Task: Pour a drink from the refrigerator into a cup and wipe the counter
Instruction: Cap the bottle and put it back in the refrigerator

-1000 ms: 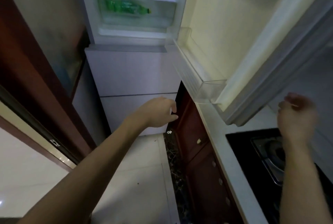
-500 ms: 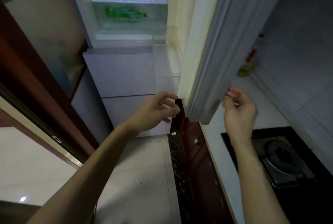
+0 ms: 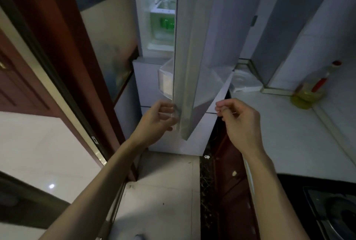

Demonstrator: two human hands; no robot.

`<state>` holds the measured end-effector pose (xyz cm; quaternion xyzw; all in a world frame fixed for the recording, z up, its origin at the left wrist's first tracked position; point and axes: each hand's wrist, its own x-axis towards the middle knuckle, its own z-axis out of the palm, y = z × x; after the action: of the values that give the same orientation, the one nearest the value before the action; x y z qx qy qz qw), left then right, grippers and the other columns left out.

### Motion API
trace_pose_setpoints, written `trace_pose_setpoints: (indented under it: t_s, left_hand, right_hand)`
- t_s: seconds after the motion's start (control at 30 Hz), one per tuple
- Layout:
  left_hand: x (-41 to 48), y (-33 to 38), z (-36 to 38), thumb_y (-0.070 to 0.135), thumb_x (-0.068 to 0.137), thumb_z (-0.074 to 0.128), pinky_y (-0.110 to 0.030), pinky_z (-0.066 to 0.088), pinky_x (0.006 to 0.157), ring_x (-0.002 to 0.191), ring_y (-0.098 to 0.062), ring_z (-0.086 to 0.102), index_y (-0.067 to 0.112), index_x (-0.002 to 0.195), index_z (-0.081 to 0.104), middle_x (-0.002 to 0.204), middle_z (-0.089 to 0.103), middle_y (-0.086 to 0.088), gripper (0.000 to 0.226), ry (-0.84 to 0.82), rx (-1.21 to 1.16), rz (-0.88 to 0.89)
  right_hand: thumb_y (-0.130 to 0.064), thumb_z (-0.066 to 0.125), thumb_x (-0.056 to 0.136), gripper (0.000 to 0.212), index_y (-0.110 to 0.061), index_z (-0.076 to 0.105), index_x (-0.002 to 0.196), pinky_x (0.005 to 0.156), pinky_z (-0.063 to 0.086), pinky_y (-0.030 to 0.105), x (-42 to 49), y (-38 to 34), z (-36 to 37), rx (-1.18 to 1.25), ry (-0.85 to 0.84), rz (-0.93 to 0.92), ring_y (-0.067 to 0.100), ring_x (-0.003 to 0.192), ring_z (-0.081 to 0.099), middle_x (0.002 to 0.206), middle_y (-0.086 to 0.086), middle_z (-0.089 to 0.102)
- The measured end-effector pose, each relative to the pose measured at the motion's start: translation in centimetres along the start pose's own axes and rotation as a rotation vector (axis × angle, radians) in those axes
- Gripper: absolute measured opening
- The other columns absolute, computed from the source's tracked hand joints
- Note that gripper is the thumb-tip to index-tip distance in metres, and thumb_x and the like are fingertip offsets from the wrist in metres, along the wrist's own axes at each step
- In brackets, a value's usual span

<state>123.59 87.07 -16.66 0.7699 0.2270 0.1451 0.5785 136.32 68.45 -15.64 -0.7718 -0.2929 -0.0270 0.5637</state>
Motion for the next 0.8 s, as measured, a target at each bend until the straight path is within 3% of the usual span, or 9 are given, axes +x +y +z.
trace_pose_setpoints:
  t_s: [0.1,0.27,0.37,0.53,0.63,0.73,0.8]
  left_hand:
    - [1.2,-1.2,-2.2,0.014,0.092,0.066,-0.04,0.058,0.09,0.104,-0.02,0.065,0.017,0.129,0.051,0.119,0.061,-0.002,0.04,-0.005,-0.013,-0.02]
    - [4.6,-3.3,-5.5,0.017,0.091,0.067,-0.044,0.053,0.099,0.111,-0.02,0.061,0.015,0.135,0.047,0.119,0.06,-0.001,0.048,0.022,0.042,-0.037]
    - [7.2,-4.5,-8.1,0.022,0.09,0.069,-0.044,0.052,0.1,0.111,-0.017,0.061,0.015,0.136,0.048,0.12,0.061,0.0,0.051,0.053,0.065,-0.041]
    - [11.0,-5.8,-11.8,0.023,0.089,0.07,-0.036,0.052,0.097,0.113,-0.017,0.06,0.015,0.137,0.048,0.125,0.061,-0.002,0.053,0.083,0.069,-0.03]
    - [12.9,-6.2,-13.3,0.023,0.091,0.068,-0.027,0.043,0.096,0.119,-0.014,0.054,0.018,0.141,0.046,0.132,0.058,0.001,0.055,0.098,0.062,-0.016]
    - [14.6,-6.2,-14.7,0.019,0.092,0.066,-0.032,0.039,0.102,0.124,-0.015,0.05,0.02,0.146,0.042,0.135,0.054,0.003,0.059,0.093,-0.003,-0.036]
    - [15.8,-6.1,-15.4,0.015,0.093,0.065,-0.03,0.04,0.098,0.119,-0.012,0.05,0.019,0.145,0.041,0.127,0.053,0.008,0.058,0.097,-0.023,-0.035]
  right_hand:
    - [-0.007,0.056,0.092,0.017,-0.013,0.072,0.096,0.081,0.056,0.033,1.9,-1.1,3.3,-0.044,-0.099,-0.008,0.012,0.085,0.069,0.09,-0.006,0.072]
    - [-0.015,0.058,0.093,0.015,-0.018,0.071,0.099,0.07,0.047,0.01,5.6,-3.1,8.5,-0.17,-0.235,-0.046,0.006,0.083,0.064,0.089,-0.012,0.068]
    - [-0.017,0.058,0.093,0.014,-0.018,0.071,0.1,0.067,0.044,0.005,7.7,-4.2,11.4,-0.211,-0.246,-0.063,0.003,0.081,0.062,0.087,-0.013,0.067]
    - [-0.015,0.058,0.092,0.015,-0.016,0.07,0.1,0.067,0.046,0.01,11.1,-6.0,15.2,-0.293,-0.227,-0.12,0.003,0.077,0.06,0.088,-0.011,0.067]
    - [-0.014,0.057,0.091,0.018,-0.014,0.068,0.106,0.078,0.05,0.019,13.4,-7.3,16.8,-0.353,-0.203,-0.195,0.006,0.08,0.061,0.099,-0.003,0.067]
    - [-0.015,0.055,0.09,0.032,-0.013,0.06,0.121,0.09,0.05,0.034,16.1,-8.4,18.2,-0.427,-0.186,-0.296,0.013,0.1,0.06,0.119,0.001,0.058]
    - [-0.018,0.053,0.089,0.041,-0.013,0.055,0.129,0.094,0.049,0.037,17.9,-9.2,19.1,-0.457,-0.161,-0.369,0.017,0.111,0.057,0.128,0.002,0.053]
